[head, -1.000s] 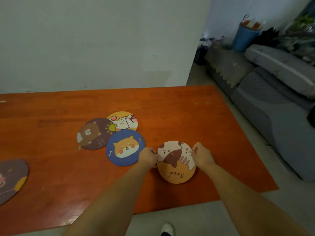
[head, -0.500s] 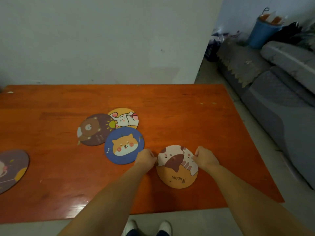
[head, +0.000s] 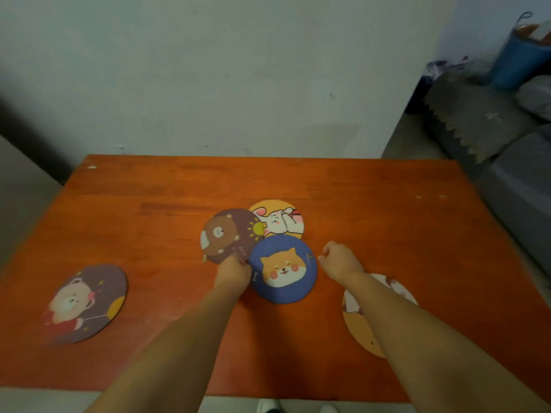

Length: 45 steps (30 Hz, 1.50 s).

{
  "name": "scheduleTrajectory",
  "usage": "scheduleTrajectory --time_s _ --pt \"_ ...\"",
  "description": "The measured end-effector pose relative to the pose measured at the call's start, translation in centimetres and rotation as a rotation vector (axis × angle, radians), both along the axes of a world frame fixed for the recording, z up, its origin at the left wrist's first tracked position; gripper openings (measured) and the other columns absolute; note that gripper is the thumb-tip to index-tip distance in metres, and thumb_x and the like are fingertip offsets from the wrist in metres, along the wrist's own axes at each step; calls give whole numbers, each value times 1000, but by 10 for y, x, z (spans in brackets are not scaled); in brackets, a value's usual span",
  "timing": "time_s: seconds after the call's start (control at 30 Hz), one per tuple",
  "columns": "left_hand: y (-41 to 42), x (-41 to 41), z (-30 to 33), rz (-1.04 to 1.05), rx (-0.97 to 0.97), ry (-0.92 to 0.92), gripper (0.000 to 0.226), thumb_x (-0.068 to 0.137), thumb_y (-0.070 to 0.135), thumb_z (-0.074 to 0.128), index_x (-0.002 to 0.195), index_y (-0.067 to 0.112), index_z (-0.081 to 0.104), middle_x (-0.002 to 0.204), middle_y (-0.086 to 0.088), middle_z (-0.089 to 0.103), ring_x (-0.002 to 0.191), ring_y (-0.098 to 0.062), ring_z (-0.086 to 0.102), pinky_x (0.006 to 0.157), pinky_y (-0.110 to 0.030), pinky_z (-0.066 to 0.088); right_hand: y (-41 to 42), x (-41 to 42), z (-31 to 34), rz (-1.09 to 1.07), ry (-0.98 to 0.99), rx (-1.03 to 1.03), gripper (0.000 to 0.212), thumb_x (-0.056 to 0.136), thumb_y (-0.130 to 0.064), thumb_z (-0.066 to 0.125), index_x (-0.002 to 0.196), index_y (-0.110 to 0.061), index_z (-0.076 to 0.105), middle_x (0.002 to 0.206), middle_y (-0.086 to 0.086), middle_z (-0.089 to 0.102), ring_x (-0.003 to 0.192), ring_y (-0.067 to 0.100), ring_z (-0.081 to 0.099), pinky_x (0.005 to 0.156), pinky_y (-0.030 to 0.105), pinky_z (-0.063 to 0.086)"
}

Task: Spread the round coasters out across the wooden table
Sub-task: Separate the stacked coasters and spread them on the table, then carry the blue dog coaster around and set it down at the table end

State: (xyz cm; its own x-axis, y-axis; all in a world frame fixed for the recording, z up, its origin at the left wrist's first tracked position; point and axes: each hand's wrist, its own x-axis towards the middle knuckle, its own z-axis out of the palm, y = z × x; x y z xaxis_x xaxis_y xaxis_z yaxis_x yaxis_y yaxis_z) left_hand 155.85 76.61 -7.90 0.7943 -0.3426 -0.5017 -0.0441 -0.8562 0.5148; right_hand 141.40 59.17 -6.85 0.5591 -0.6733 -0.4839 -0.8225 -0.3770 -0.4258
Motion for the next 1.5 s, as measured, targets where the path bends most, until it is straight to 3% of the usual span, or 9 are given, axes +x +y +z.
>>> scheduleTrajectory --time_s 0.13,0.23,0.3,0.37,0.53,0.7,0.8,0.93,1.5 --pt "10 10 -15 93 -61 111 41 91 15 60 55 15 39 62 -12 49 76 -28 50 85 -51 54 11 26 -9 -45 14 96 51 98 -28 50 142 -6 37 145 18 43 127 37 49 101 47 46" --pt "4 14 -17 94 -80 146 42 90 13 60 52 11 41 64 -16 51 71 -27 49 75 -48 53 10 35 -15 -123 32 136 52 98 -24 50 143 -2 37 144 20 44 127 37 49 97 42 46" --pt "0 12 -18 55 -51 127 46 90 9 56 48 11 37 54 -11 44 59 -27 45 62 -36 43 9 34 -21 -156 6 142 24 97 -19 52 111 -2 60 108 19 62 94 31 62 76 35 45" --pt "-3 11 -21 31 -16 127 50 91 8 55 46 11 35 49 -8 38 49 -24 38 54 -30 35 9 31 -23 -175 -7 117 31 95 -16 54 66 -9 55 67 12 53 59 23 51 62 34 42" --pt "-9 13 -24 85 -35 181 46 92 6 53 50 16 38 55 -3 40 54 -20 39 71 -35 40 6 18 -18 -240 -102 168 9 94 -16 56 90 -8 55 95 15 58 89 27 54 96 47 51" --pt "-32 -14 -1 139 -162 232 40 95 9 50 60 22 38 65 -1 42 69 -22 46 86 -37 51 -11 -9 -6 -361 -215 210 8 96 -16 53 90 -12 49 96 10 54 87 26 51 82 42 55" --pt "-60 -38 15 114 -220 225 43 96 3 48 59 18 28 68 -10 32 75 -24 35 75 -40 39 -30 -46 9 -416 -270 182 10 96 -16 51 88 -12 47 94 10 53 82 25 49 74 41 53" --pt "-110 -91 32 38 -301 200 33 94 1 47 66 11 35 87 -18 43 85 -25 40 83 -47 49 -63 -120 25 -495 -321 112 8 94 -14 51 87 -12 49 95 9 56 86 28 54 87 47 53" --pt "-304 -397 66 -388 -332 124 31 95 2 45 66 12 40 90 -18 48 83 -27 44 81 -47 48 -205 -457 65 -726 -365 -64 14 92 -6 55 80 -6 47 88 19 55 75 31 54 70 41 52"
